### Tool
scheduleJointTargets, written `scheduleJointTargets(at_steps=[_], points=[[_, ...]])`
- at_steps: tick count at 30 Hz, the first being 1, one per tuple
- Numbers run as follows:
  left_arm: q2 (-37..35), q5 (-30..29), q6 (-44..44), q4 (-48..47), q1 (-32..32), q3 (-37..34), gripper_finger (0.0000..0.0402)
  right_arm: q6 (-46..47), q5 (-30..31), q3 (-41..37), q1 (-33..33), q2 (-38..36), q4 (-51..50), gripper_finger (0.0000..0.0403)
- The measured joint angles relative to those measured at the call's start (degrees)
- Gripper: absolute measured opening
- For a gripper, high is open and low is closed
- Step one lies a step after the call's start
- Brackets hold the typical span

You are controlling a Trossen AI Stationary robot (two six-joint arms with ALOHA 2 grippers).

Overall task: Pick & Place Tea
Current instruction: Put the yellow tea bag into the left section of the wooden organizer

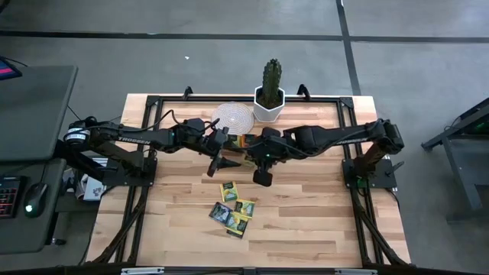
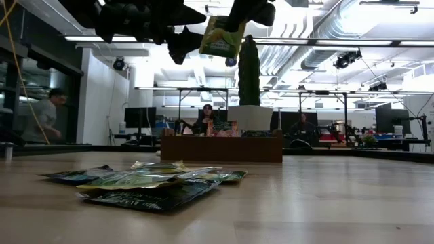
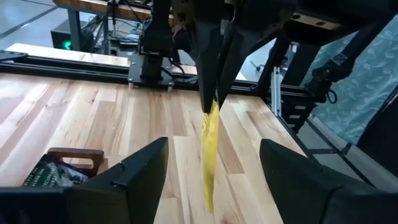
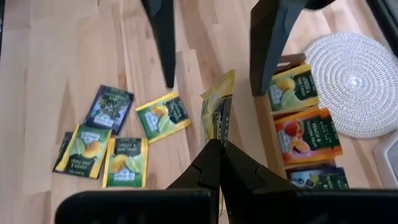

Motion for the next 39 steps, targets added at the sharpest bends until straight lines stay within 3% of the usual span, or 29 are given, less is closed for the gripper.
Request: scheduleJointTargets(at_steps=[8,11,15,24,31,39], points=[[0.3,-1.3,-1.0,0.1,0.0,0.0,0.0252,-0.6,-1.2,0.0,-0.6,0.9,3.7,0.0000],[0.9,-2.2,-1.0,-0.4,0.0,0.0,0.0234,-0.6,-1.2,0.0,-0.6,1.1,3.5,0.0000],[0.8,-2.2,-1.0,0.2,0.0,0.0,0.0179,-0.7,-0.4,0.0,-0.7,1.0,3.6,0.0000],[0.8,-2.8,-0.6,0.2,0.0,0.0,0.0011,-0.4,-0.2,0.0,-0.8,1.0,3.5,0.0000],[0.8,-3.0,-0.6,0.0,0.0,0.0,0.0003,0.4,0.3,0.0,-0.7,0.9,3.7,0.0014],[0.8,-4.9,0.9,-3.0,0.0,0.0,0.0001,3.3,1.4,0.0,-0.7,-1.4,3.7,0.0115]])
